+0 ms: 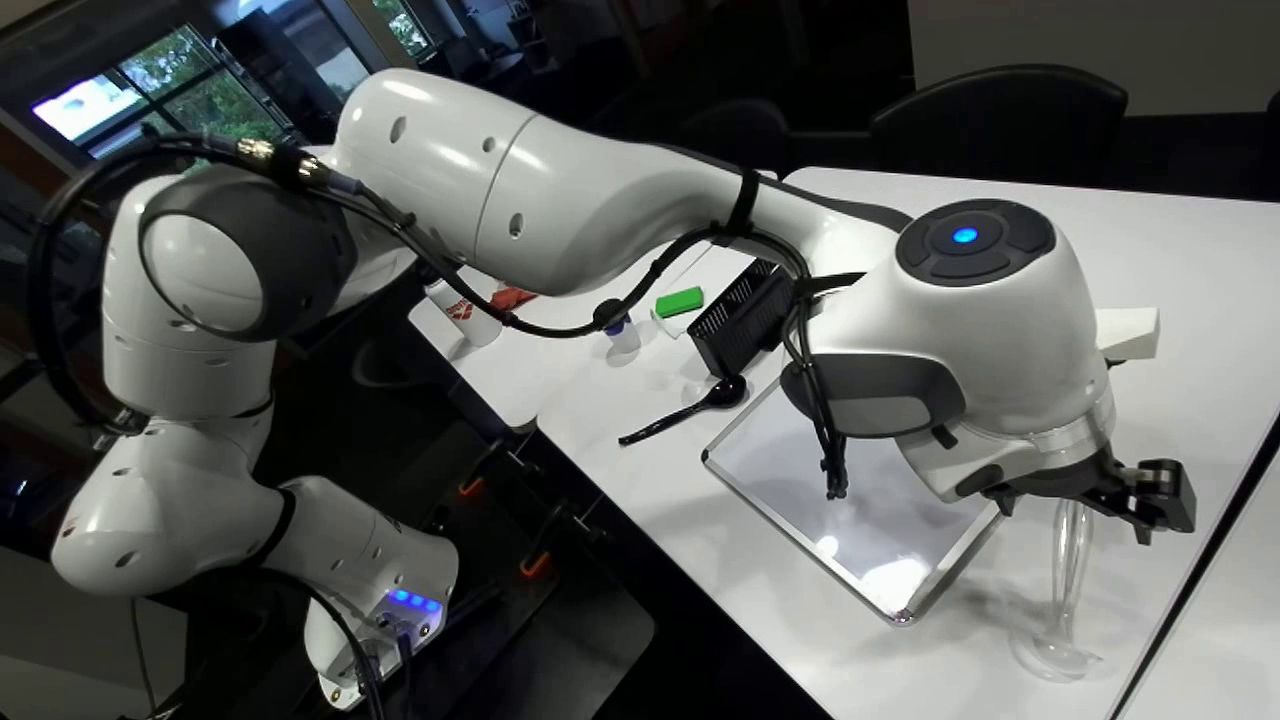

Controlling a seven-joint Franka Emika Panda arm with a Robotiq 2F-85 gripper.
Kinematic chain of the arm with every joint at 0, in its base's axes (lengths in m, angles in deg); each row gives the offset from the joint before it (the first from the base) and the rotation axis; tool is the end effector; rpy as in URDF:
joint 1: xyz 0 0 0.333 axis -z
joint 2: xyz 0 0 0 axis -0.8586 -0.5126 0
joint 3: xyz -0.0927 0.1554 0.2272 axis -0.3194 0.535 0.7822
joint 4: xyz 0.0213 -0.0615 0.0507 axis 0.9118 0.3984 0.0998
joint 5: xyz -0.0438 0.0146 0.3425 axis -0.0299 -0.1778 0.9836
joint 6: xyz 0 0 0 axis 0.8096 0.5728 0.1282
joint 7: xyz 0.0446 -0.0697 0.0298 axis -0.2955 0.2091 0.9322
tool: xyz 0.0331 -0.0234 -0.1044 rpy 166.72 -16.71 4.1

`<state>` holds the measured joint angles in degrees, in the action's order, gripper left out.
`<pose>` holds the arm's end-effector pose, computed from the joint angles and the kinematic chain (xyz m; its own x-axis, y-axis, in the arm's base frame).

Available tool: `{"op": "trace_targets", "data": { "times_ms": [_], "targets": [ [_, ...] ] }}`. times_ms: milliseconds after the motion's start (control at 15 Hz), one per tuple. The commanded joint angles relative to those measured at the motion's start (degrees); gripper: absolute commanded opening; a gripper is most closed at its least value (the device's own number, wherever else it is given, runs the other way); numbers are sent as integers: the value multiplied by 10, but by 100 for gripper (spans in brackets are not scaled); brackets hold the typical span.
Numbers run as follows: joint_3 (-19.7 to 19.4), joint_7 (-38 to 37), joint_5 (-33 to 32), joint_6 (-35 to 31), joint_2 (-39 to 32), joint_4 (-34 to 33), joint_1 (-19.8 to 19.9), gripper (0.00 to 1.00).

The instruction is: Pick up the object from the right side of the table and put it in the black object

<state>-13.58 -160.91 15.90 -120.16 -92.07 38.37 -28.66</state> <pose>0.4416 -0.5144 0.1795 -0.9697 -0.2310 -0.0791 -0.2080 0.9513 -0.2277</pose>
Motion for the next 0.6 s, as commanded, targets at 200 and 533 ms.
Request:
{"op": "trace_targets", "data": {
  "times_ms": [200, 533],
  "targets": [
    [49, 4, 6, 15, -40, -50, 55, 100],
    [97, 4, 16, 40, -66, -91, 105, 100]
  ]
}}
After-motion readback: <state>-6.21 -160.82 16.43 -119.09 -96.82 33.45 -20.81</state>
